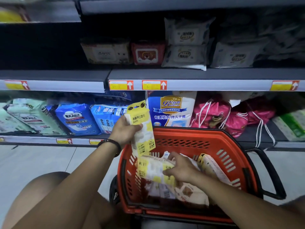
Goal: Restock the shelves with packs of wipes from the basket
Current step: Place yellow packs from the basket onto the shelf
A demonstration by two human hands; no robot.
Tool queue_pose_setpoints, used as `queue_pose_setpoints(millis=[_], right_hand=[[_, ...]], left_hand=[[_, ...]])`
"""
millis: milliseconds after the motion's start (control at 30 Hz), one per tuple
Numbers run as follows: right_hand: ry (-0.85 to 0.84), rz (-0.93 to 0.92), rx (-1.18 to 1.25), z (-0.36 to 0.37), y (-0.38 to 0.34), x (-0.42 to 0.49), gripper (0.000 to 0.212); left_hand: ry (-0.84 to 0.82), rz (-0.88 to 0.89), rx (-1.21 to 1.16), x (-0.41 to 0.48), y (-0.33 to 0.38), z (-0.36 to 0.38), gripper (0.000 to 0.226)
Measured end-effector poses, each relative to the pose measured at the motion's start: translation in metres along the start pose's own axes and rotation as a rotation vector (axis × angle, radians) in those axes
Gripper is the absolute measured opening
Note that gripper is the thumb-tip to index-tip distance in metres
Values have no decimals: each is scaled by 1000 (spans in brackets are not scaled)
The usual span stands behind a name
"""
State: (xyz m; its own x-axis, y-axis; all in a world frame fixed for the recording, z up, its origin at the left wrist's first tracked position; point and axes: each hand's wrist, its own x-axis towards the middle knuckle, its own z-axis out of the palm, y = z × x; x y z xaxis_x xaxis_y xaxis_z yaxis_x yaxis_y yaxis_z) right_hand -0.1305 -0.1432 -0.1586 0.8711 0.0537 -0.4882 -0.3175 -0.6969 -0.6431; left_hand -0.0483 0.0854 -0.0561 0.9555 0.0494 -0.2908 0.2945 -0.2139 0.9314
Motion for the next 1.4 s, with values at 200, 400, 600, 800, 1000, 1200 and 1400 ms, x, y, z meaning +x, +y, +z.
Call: queue_pose_setpoints(millis=[200, 400, 600, 800, 1000, 1200, 1400], right_hand=[[199, 127, 580, -62, -3, -19, 31], [224, 96, 1005, -126, -11, -54, 28], [549, -193, 822, -128, -26, -67, 31], [900, -506, -57, -104, -36, -63, 59], [856, -611, -91, -112, -41, -58, 61], [713, -774, -63, -111, -33, -53, 55], [666, -565, 262, -122, -39, -60, 56]], left_hand=[[149, -30, -255, 2, 0, 1, 30], [111, -83, -377, -6, 8, 20, 39], [48, -115, -278, -19, 14, 65, 39], [-172, -149, -467, -33, 38, 106, 84], [-139, -91, -503, -39, 47, 123, 66], [-71, -138, -504, -30, 43, 124, 83], [-158, -178, -520, -22, 42, 109, 98]])
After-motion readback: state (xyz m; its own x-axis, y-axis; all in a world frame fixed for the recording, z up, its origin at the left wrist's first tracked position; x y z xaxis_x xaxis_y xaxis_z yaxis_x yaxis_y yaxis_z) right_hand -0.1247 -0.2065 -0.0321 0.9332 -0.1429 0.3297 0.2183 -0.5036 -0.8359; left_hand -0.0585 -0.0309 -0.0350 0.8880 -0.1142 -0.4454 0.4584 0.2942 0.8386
